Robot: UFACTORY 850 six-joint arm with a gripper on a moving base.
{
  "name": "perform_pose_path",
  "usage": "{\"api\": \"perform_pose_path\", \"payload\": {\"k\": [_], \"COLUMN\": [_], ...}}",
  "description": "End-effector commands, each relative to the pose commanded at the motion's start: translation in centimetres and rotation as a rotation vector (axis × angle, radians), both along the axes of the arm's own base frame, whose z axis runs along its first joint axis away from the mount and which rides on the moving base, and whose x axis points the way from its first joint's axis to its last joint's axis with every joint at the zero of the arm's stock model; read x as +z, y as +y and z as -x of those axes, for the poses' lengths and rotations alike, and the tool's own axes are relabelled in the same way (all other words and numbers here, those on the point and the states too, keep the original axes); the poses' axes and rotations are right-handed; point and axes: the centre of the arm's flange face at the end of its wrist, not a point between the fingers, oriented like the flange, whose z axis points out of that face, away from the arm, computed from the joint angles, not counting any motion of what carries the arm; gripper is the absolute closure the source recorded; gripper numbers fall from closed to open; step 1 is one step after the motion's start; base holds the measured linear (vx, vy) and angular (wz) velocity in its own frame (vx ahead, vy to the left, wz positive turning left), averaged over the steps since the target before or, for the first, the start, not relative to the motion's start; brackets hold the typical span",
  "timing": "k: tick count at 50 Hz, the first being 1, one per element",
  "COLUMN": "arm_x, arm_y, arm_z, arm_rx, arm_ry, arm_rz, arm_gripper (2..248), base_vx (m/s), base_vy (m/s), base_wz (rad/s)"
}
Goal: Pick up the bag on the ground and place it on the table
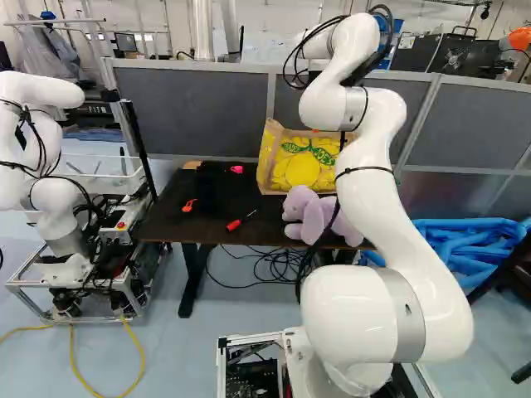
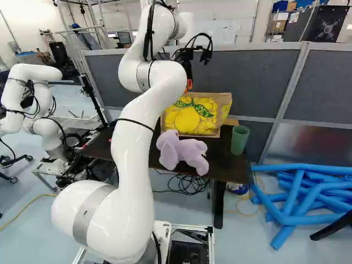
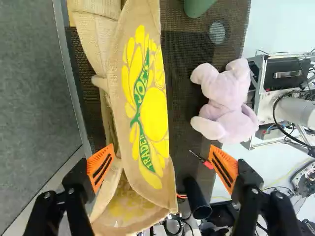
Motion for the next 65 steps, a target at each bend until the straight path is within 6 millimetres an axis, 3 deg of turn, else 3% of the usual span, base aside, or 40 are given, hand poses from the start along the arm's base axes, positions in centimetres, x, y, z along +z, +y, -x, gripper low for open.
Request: {"api": "perform_pose_path", "payload": {"k": [16,65], "arm_x": [2.0,2.1], "arm_y": [0.1,0.1], "arm_z": [0.8,0.8], "arm_rx": [0.0,0.0], "arm_ry": [-0.022,-0.023], "arm_rz": [0.004,0.004], "arm_gripper": [3,3], "base_vx": [0.0,-0.051], "base_vy": [0.0,0.0], "base_wz": [0.0,0.004]}}
